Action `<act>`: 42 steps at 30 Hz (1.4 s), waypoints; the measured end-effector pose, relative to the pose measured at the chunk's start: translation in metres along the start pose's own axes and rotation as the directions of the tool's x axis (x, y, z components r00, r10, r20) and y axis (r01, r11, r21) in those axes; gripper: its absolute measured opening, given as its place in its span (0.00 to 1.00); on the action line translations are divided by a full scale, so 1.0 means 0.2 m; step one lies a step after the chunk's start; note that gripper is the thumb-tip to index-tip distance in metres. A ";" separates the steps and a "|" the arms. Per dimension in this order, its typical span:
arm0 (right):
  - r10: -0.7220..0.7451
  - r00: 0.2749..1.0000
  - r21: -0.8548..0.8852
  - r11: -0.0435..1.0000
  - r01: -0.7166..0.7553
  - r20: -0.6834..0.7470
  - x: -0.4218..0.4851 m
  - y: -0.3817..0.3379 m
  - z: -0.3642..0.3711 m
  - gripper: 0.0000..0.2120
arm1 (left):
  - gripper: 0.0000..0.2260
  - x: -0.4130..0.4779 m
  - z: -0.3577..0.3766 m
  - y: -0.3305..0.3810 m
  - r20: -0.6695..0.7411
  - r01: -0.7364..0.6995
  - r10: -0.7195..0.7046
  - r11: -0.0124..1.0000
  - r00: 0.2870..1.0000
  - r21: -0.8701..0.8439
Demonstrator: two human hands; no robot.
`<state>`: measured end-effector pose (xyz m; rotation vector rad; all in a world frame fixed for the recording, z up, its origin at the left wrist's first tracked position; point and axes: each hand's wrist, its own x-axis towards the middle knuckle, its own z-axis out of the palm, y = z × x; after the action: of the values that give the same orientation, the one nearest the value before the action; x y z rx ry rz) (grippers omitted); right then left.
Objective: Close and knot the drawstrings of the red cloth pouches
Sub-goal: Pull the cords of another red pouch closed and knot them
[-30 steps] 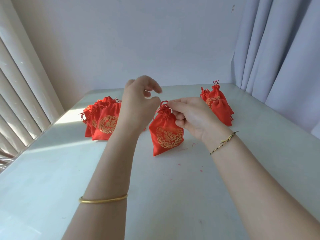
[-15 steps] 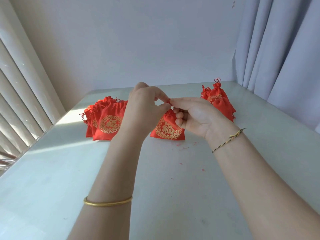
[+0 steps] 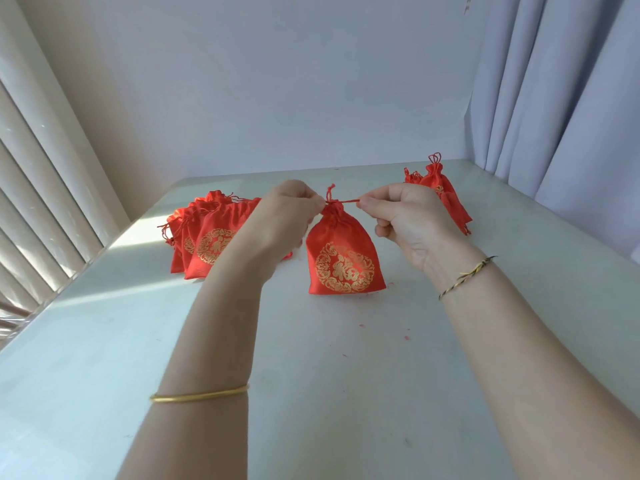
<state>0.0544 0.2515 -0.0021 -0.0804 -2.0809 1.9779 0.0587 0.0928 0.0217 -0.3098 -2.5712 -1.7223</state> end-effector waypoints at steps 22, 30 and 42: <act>0.006 0.992 -0.401 0.915 0.046 0.126 -0.06 0.19 -0.41 0.09 | 0.10 0.10 0.38 0.15 0.259 0.244 -0.136 0.858 0.956 -0.451; 0.017 0.999 -0.458 0.888 -0.039 -0.051 0.14 0.25 -0.64 0.10 | 0.23 0.23 0.75 -0.03 0.158 0.240 -0.254 0.965 0.954 0.104; -0.207 0.895 -0.558 0.828 -0.055 -0.395 0.30 0.38 -0.63 0.16 | 0.14 0.39 0.95 -0.06 -0.022 0.069 -0.067 0.988 0.998 0.135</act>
<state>0.0157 0.3931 -0.0637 -0.5004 -2.2125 1.0953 -0.0036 0.2739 -0.0513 -0.2040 -2.6990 -1.5519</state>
